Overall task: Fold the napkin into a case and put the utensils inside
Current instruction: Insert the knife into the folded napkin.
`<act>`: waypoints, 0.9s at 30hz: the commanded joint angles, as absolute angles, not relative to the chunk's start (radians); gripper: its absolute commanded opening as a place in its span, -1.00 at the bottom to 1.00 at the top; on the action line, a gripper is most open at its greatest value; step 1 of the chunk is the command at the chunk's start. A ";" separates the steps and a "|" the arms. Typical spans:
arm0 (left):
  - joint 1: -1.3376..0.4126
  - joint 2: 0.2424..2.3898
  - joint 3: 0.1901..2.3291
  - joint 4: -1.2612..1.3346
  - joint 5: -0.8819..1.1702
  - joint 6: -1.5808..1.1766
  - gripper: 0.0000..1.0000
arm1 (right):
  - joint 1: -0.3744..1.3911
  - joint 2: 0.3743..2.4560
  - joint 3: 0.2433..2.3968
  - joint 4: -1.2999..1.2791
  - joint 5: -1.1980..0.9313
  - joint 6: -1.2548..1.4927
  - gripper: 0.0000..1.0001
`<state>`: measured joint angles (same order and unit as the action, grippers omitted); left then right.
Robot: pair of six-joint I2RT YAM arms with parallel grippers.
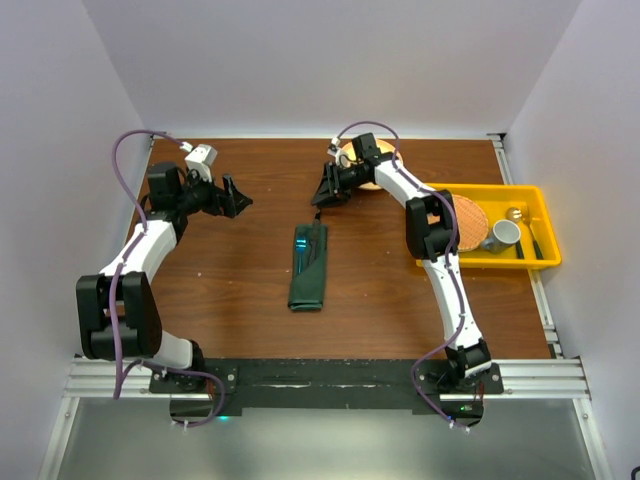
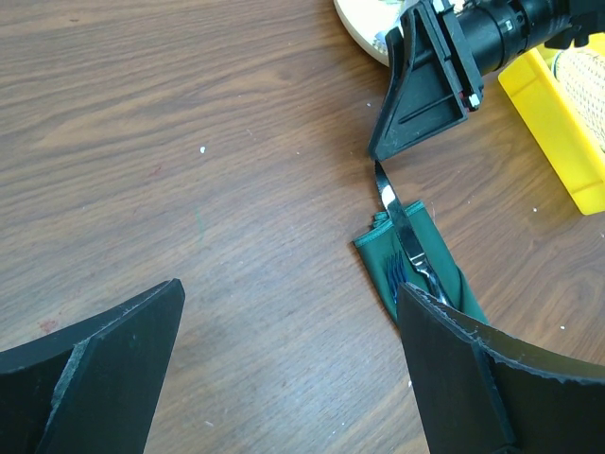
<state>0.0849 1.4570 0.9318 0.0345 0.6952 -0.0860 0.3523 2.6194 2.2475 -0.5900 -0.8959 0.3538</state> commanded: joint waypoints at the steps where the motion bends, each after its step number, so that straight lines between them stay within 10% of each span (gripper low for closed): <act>1: 0.094 1.457 0.977 0.051 0.715 -0.077 1.00 | 0.353 2.634 2.227 -0.560 -0.940 0.371 -0.19; 27: 0.095 1.459 0.966 0.061 0.719 -0.083 1.00 | 0.299 2.597 2.212 -0.525 -0.910 0.380 0.08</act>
<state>0.0849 1.4570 0.9329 0.0353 0.7029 -0.0864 0.3099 2.6377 2.2276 -0.5331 -0.9382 0.3927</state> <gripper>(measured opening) 0.997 0.542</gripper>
